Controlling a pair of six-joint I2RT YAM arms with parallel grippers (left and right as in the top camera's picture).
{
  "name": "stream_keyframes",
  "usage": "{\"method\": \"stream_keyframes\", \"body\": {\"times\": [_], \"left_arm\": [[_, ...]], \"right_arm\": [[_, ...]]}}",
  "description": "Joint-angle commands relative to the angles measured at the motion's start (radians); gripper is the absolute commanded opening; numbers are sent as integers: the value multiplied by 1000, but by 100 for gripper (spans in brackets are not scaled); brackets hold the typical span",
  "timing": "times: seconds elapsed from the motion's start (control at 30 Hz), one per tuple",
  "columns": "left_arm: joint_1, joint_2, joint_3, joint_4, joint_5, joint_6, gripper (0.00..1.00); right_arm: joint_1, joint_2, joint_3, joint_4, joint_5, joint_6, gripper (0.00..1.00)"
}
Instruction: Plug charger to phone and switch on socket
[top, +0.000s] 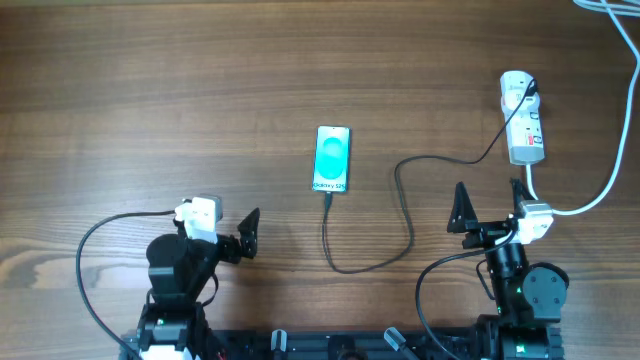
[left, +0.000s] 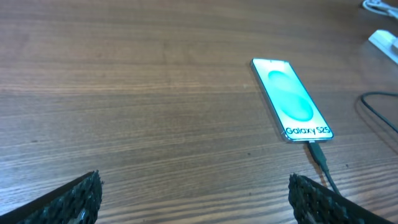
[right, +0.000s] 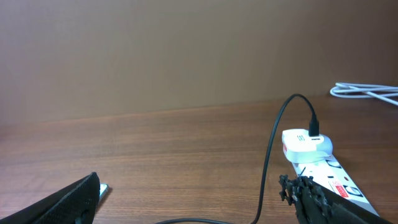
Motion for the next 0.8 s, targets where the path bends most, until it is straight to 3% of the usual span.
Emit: {"method": "stream_keyframes", "body": {"times": [0.0, 0.57, 0.77], "left_arm": [[-2, -105, -6, -76, -49, 14, 100], [-2, -487, -6, -81, -146, 16, 100], [-2, -490, -6, -85, -188, 15, 100]], "right_arm": [[4, -14, -3, 4, -13, 21, 100], [4, -14, -3, 4, -13, 21, 100], [4, -14, -3, 4, -13, 21, 100]]}}
